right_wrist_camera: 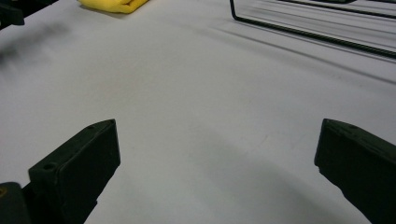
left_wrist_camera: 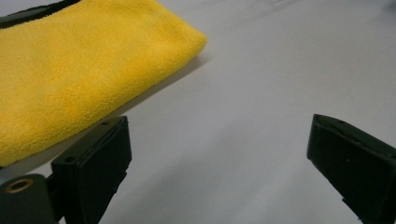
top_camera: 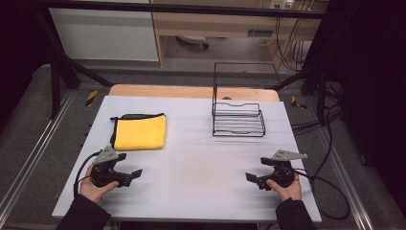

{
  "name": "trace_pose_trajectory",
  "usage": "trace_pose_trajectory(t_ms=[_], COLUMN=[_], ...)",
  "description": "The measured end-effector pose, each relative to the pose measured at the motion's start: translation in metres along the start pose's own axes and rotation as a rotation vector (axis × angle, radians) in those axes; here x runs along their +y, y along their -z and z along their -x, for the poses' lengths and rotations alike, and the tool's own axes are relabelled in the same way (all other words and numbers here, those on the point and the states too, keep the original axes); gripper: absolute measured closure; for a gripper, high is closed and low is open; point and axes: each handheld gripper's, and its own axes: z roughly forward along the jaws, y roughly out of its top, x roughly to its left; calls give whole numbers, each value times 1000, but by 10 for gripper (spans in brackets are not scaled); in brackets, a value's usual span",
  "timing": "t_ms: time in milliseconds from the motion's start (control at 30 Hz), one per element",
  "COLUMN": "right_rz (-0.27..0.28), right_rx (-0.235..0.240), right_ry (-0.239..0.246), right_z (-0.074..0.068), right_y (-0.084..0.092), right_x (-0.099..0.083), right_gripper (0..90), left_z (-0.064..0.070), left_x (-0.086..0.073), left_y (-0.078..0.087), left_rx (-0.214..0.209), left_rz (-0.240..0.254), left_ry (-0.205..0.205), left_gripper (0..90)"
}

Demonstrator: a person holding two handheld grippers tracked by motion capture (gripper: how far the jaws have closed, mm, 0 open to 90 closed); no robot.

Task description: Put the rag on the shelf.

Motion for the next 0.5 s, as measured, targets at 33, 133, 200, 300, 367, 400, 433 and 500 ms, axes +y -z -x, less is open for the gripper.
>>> trace_pose_trajectory(t_ms=[33,133,200,300,367,400,433,500], right_rz=[-1,-3,-2,-5,-4,-2,-2,-6], right_rx=[2,1,2,0,-1,0,1,-1], right_ry=[0,1,-1,1,-1,-1,-1,-4], right_z=[0,0,0,0,0,0,0,-1], right_y=[0,0,0,0,0,-1,-1,-1], right_x=[0,0,0,0,0,0,0,0], right_gripper=[8,9,11,11,11,11,11,11], left_z=[0,2,3,5,6,7,7,8], left_x=[0,0,1,2,3,3,3,3], left_y=[0,-1,-1,-2,-3,-3,-3,-4], left_rx=[-2,-7,-7,-10,-10,-12,-12,-12], left_rz=[0,-1,-1,-6,-5,-5,-8,-14], left_ry=[-2,-4,-4,-8,-12,-12,-12,-12], left_gripper=[64,63,63,64,63,64,65,65])
